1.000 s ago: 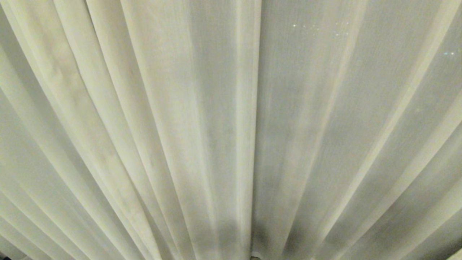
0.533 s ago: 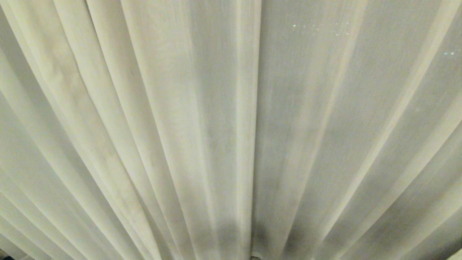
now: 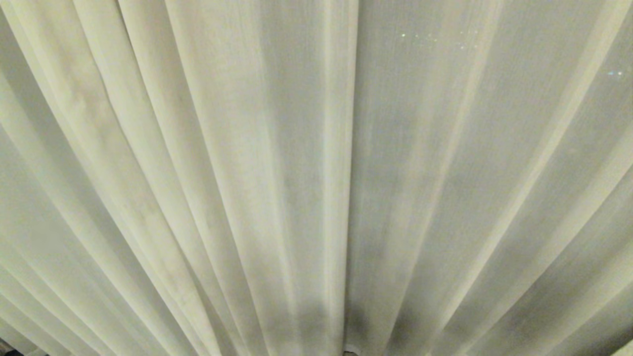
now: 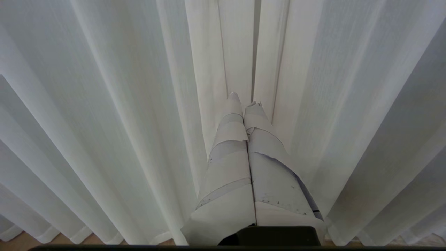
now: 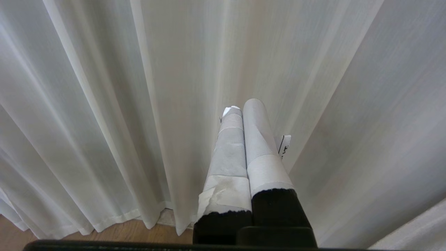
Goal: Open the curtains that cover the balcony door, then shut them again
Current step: Close the outer curtains on both sides
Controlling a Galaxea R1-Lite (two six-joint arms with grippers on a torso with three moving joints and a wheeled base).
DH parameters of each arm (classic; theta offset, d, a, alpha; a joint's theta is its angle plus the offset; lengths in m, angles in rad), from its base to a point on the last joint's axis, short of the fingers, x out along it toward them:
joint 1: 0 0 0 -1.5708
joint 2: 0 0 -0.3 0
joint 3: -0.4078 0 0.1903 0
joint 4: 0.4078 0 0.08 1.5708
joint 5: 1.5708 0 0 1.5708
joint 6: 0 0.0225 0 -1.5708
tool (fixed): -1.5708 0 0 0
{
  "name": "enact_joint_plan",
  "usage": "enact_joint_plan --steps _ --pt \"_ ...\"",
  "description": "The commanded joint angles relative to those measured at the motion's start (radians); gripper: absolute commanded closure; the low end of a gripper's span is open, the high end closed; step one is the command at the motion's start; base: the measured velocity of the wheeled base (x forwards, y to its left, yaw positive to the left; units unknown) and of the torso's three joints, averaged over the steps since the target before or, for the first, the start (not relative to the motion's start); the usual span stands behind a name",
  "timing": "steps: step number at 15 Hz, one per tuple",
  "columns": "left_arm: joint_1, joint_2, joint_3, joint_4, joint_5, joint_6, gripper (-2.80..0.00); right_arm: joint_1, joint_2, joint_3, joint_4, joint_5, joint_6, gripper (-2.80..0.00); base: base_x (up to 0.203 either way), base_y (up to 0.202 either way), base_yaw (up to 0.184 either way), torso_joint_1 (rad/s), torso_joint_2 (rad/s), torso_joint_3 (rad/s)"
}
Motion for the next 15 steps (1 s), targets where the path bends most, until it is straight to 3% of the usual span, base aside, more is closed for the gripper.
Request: enact_joint_plan --steps 1,10,15 --pt "0.000 -0.003 0.000 0.000 0.001 -0.001 0.00 0.000 0.000 0.000 0.000 0.001 -0.001 0.00 0.000 0.000 0.000 0.000 0.00 0.000" --pt "0.000 -0.003 0.000 0.000 0.002 -0.003 0.00 0.000 0.000 0.000 0.000 0.000 -0.001 0.00 0.000 0.000 0.000 0.000 0.00 0.000" --pt "0.000 -0.003 0.000 0.002 0.001 -0.003 0.00 0.000 0.000 0.000 0.000 -0.001 -0.001 0.00 -0.135 0.000 -0.002 0.003 0.00 0.003"
